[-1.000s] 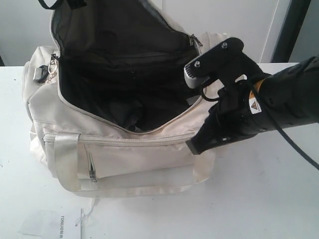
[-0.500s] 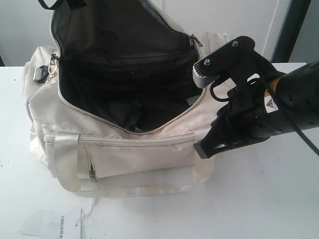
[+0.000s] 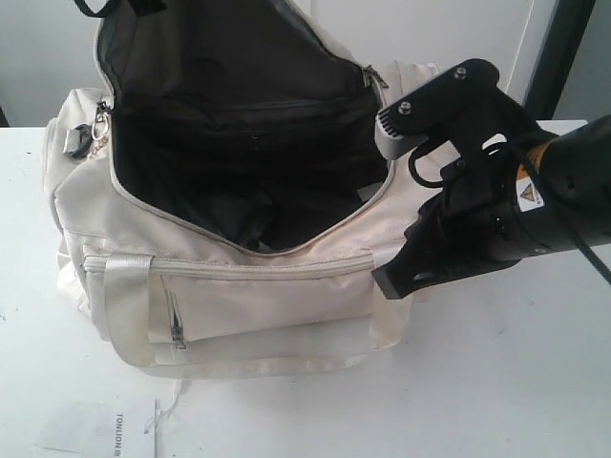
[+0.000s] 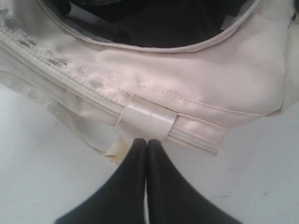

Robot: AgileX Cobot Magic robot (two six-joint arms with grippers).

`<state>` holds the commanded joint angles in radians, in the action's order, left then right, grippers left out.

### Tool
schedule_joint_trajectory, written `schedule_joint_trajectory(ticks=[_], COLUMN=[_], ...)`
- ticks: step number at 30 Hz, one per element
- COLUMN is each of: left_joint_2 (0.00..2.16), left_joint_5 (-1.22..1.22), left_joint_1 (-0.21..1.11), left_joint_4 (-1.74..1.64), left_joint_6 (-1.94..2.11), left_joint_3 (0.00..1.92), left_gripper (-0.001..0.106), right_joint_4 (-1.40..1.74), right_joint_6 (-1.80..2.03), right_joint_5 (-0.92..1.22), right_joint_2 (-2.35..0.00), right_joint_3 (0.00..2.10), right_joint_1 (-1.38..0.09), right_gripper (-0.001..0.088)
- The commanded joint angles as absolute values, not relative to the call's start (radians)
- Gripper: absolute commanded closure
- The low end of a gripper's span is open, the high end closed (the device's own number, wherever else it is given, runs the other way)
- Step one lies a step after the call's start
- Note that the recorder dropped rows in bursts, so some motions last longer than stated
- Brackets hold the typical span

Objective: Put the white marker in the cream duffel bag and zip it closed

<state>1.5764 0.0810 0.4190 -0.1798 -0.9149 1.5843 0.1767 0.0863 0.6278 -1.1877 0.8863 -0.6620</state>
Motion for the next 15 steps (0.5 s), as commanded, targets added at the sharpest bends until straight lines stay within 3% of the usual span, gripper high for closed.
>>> schedule_joint_trajectory(ticks=[8, 10, 13, 15], left_joint_2=[1.576, 1.576, 1.576, 1.576], left_joint_5=[0.078, 0.076, 0.063, 0.056], left_joint_1=[0.419, 0.419, 0.419, 0.419], left_joint_4=[-0.180, -0.180, -0.180, -0.180], left_joint_6=[-0.909, -0.907, -0.907, -0.912], left_joint_3=[1.584, 1.584, 1.584, 1.584], left_gripper=[0.069, 0.077, 0.103, 0.105], right_joint_4=[0.177, 0.177, 0.177, 0.177], right_joint_6=[0.086, 0.086, 0.086, 0.086], right_joint_5=[0.628, 0.628, 0.628, 0.628], right_joint_2=[-1.188, -1.188, -1.188, -1.188], right_joint_3=[0.886, 0.886, 0.886, 0.886], right_joint_1=[-0.662, -0.662, -0.662, -0.662], right_gripper=[0.0868, 0.0868, 0.0868, 0.0868])
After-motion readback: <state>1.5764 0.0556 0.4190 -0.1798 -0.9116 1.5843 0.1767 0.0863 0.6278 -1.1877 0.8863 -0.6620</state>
